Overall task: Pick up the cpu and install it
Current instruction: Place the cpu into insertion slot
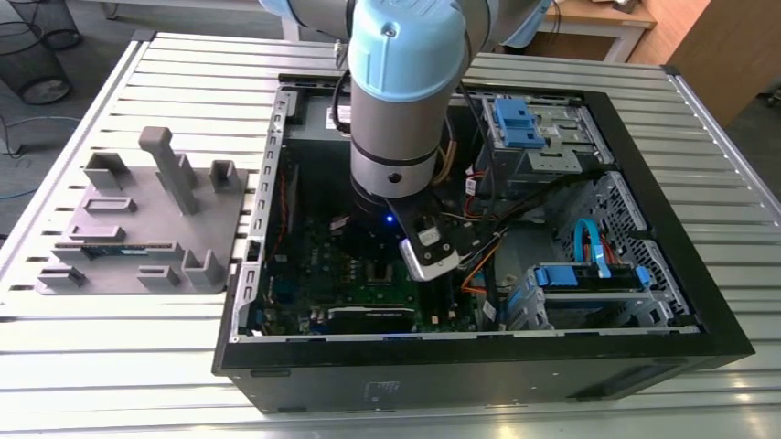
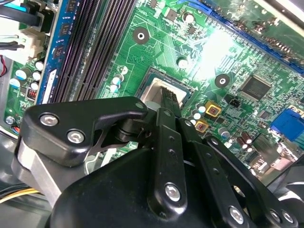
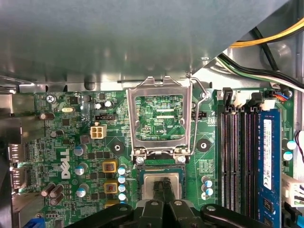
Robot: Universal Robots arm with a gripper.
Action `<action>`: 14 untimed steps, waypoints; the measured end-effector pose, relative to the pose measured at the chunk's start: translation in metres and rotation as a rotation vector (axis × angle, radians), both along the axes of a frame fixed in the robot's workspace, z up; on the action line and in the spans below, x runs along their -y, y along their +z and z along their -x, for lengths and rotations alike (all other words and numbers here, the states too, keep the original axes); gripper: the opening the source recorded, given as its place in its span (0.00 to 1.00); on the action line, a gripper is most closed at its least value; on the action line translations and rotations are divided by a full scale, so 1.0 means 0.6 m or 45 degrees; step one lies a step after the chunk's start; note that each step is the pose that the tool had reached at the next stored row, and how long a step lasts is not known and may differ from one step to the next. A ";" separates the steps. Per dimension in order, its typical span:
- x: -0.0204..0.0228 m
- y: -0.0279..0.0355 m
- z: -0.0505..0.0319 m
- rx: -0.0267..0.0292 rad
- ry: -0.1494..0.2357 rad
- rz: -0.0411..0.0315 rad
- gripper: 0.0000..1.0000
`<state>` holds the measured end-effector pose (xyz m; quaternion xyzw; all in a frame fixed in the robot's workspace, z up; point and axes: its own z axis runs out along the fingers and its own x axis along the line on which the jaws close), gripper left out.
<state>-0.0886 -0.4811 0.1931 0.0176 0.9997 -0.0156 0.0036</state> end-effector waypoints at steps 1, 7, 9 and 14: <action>0.0000 0.000 0.000 0.0001 0.000 -0.0001 0.11; -0.0001 0.000 0.002 0.0007 0.000 -0.0022 0.11; -0.0002 0.000 0.003 0.0005 0.000 -0.0028 0.11; -0.0001 0.007 0.003 0.0005 0.000 -0.0024 0.11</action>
